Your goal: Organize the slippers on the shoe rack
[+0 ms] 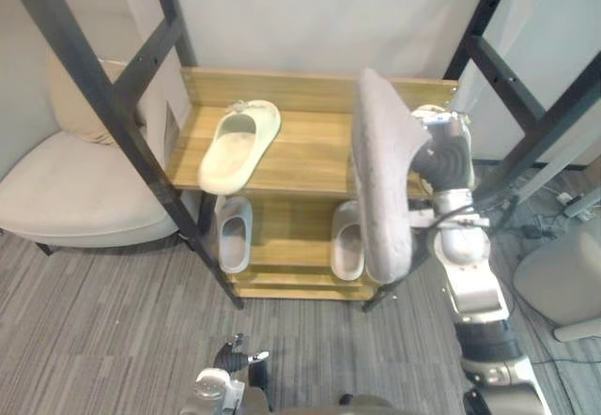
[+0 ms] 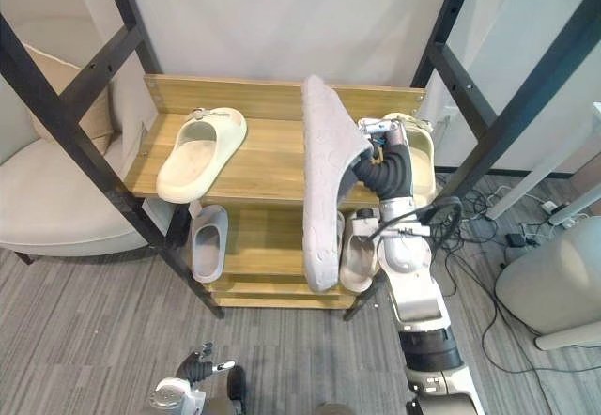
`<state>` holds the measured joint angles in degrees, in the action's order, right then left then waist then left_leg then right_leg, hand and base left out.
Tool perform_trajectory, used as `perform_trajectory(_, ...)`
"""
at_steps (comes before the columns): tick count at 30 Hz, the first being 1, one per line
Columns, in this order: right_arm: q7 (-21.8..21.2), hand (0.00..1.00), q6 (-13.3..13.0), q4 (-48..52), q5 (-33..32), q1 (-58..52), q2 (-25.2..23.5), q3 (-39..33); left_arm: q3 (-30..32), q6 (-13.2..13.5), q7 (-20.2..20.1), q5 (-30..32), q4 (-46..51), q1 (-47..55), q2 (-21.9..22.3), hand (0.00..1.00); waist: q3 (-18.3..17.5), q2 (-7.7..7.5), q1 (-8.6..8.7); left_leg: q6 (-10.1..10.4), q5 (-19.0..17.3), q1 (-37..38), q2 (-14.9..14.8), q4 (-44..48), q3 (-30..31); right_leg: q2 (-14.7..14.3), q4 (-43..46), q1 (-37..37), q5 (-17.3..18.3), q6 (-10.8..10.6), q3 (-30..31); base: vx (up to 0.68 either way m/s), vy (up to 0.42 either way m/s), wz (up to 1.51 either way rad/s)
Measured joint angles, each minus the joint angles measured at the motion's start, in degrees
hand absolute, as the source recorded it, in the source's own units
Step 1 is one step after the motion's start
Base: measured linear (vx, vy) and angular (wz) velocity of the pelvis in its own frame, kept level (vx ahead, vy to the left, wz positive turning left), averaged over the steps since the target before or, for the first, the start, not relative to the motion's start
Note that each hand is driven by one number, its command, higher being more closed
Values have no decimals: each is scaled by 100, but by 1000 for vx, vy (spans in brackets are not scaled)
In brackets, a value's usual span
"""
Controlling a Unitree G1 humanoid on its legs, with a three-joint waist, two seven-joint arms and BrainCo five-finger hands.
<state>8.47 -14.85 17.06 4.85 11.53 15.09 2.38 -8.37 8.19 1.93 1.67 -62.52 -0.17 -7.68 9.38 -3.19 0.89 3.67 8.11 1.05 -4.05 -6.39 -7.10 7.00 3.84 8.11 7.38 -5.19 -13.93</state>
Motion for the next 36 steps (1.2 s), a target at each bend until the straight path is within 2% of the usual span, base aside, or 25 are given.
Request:
perform_trajectory(4, -175, 100, -129, 258, -47, -427, -162, 124, -79, 7, 2, 53, -5, -2, -36, 0, -76, -78, 10, 1, 7, 2, -32, 1, -1, -14, -2, 3, -55, 46, 16, 0, 0, 0)
perform_trajectory(8, -427, 100, -132, 258, -48, -953, -163, 663, -171, 16, 3, 58, -19, -8, -74, 0, -135, -157, 8, -1, 27, 9, -18, 2, -2, -7, 6, 26, -63, 49, 13, 0, 0, 0)
perform_trajectory(13, -855, 100, -129, -4, -45, -1785, -167, 1651, -171, 34, 6, 72, -174, -25, -56, 0, -110, -110, 15, 71, -103, 306, 37, 2, -25, 11, 16, 311, 25, 20, 37, -10, 3, -1)
perform_trajectory(16, -1042, 100, -116, -444, -46, -1990, -168, 1933, -228, 51, 3, 95, -167, -21, -56, 0, -147, -61, -37, 32, -130, 163, -45, 82, -124, 21, 450, -63, 232, -2, 158, -71, -22, -12)
perform_trajectory(18, -1084, 100, -90, -728, -47, -1978, -165, 1964, -231, 98, 6, 85, -157, -160, -86, 0, -3, -110, -62, 25, -352, -346, -91, 785, -117, 32, 826, -359, 282, 89, 167, -87, -39, 2)
perform_trajectory(19, -1083, 100, -78, -864, -46, -1925, -160, 1980, -234, 120, 7, 58, -133, -269, -84, 0, 155, -58, -88, 24, -566, -705, -170, 1437, -90, 18, 1083, -516, 325, 122, 165, -129, -40, 2)
perform_trajectory(21, -1080, 100, -46, -1081, -42, -1668, -126, 2035, -236, 161, 12, 27, -75, -449, -41, 0, 412, 183, -91, 7, -1097, -1457, -382, 2717, 11, -17, 1865, -1000, 642, 156, 164, -176, -16, -3)
perform_trajectory(23, -1040, 100, -12, -1425, -35, -1306, -146, 2042, -283, 198, 17, -22, 53, -575, -37, 0, 591, 316, -86, 27, -1496, -2092, -470, 3568, 138, 26, 2784, -1614, 1059, 204, 174, -248, 8, 7)
perform_trajectory(24, -1014, 100, 25, -1578, -29, -1090, -153, 2060, -284, 235, 20, -70, 117, -653, -67, 0, 705, 309, -96, 18, -1525, -2320, -473, 3763, 165, 79, 3129, -1868, 1245, 233, 160, -250, -13, 24)
perform_trajectory(25, -976, 100, 63, -1648, -4, -927, -151, 2060, -280, 257, 26, -110, 151, -734, -83, 0, 782, 278, -113, 19, -1523, -2506, -469, 3844, 147, 152, 3335, -2087, 1320, 262, 136, -234, 15, 39)
perform_trajectory(26, -911, 100, 81, -1677, 89, -691, -106, 2022, -270, 273, 30, -168, 252, -850, -130, 0, 919, 285, -89, -65, -1662, -2948, -571, 4520, 129, 271, 3615, -2434, 1395, 345, 4, -183, 47, 29)
perform_trajectory(27, -909, 100, 82, -1679, 92, -676, -103, 2020, -268, 275, 28, -176, 257, -855, -131, 0, 925, 292, -90, -72, -1673, -2970, -578, 4562, 127, 273, 3627, -2449, 1400, 346, 1, -134, 91, 20)
perform_trajectory(28, -819, 100, 91, -1840, 186, -291, -68, 2003, -216, 303, 69, -201, 398, -888, -147, 0, 1002, 406, -125, -150, -2221, -3246, -665, 5445, 48, 314, 4198, -2839, 1587, 367, 8, -77, 68, 10)
perform_trajectory(29, -738, 100, 101, -1933, 196, -37, -56, 1942, -166, 372, 99, -243, 534, -936, -173, 0, 1118, 369, -120, -87, -2512, -3484, -729, 5642, -13, 412, 4638, -3143, 1754, 367, 25, -116, 58, 11)
perform_trajectory(30, -653, 100, 141, -2038, 201, 234, -50, 1887, -133, 401, 123, -361, 625, -1051, -244, 0, 1234, 340, -145, -138, -2606, -3719, -724, 5895, -13, 506, 4969, -3452, 1852, 357, 54, -124, 58, 9)
perform_trajectory(31, -583, 100, 184, -2098, 204, 478, -10, 1842, -38, 411, 130, -423, 671, -1140, -273, 0, 1268, 372, -196, -148, -2646, -4023, -737, 6117, -6, 539, 5200, -3711, 1888, 350, 87, -112, 67, -1)
perform_trajectory(34, -332, 100, 194, -2306, 279, 1354, 312, 1738, 295, 595, 301, -458, 1015, -1252, -285, 0, 1451, 435, -228, -365, -2717, -4792, -713, 6719, 36, 650, 5828, -4458, 1984, 244, 185, -108, 134, 8)
perform_trajectory(35, -4, 100, 196, -2348, 425, 2141, 701, 1525, 537, 725, 430, -593, 1470, -1405, -258, 0, 1554, 452, -243, -486, -2843, -5735, -650, 7385, 147, 830, 6554, -5320, 2168, 190, 221, -190, 229, 21)
perform_trajectory(36, 124, 100, 196, -2351, 432, 2384, 794, 1418, 610, 734, 382, -654, 1682, -1474, -236, 0, 1599, 449, -299, -517, -2897, -6031, -631, 7641, 135, 912, 6884, -5640, 2258, 172, 305, -159, 192, 19)
